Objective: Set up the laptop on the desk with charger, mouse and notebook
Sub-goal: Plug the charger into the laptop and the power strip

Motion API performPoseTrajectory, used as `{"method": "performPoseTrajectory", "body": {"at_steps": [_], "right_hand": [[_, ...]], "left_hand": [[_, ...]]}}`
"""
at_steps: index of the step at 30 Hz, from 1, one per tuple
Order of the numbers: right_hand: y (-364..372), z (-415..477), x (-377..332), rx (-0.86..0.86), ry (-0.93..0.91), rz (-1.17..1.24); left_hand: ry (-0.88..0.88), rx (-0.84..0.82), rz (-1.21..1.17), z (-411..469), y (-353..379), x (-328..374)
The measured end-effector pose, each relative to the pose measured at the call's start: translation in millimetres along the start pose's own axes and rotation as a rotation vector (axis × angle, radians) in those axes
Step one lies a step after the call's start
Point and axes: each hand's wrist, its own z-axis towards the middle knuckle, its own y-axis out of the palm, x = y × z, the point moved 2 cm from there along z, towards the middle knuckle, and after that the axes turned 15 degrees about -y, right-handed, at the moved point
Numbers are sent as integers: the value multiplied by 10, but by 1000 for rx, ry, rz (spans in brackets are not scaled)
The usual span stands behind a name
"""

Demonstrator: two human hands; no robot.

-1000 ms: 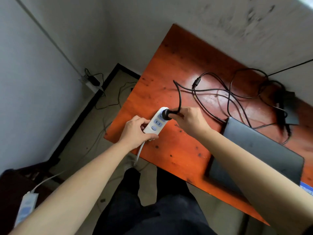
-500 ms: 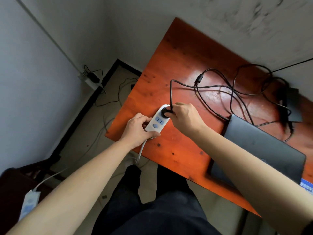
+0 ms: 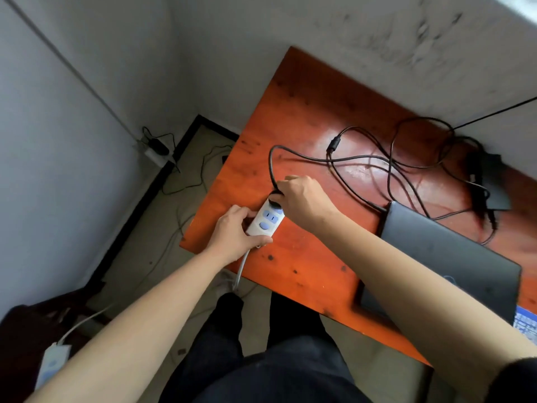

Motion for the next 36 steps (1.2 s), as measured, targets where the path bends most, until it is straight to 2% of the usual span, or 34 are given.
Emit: {"method": "performPoseTrajectory", "body": {"at_steps": [4, 6, 11, 16, 20, 25, 28, 31, 33, 36], "right_hand": [[-64, -433, 53, 155, 57, 146], [-47, -420, 18, 138, 75, 162], [53, -23, -25, 1, 83, -1], [22, -520, 144, 217, 99, 211], [86, -185, 90, 116, 80, 99], [118, -332, 252, 170, 65, 178], [196, -585, 287, 346, 121, 341], [356, -840, 338, 506, 327, 612], [459, -939, 367, 538, 470, 887], [553, -1058, 378, 566, 544, 1145]], "left_hand": [[-5, -10, -28, -15, -3, 13], [-9, -10, -28, -30, -2, 29], [-39, -1, 16, -23, -38, 51], [-29, 5, -13, -61, -8, 67], [-49, 4, 36, -49, -31, 80], [-64, 12, 63, -75, -32, 121], [-66, 21, 156, -90, 39, 157], [-69, 6, 284, -110, 136, 249], [-87, -14, 240, -139, 181, 299], [-89, -46, 142, -213, 212, 333]]}}
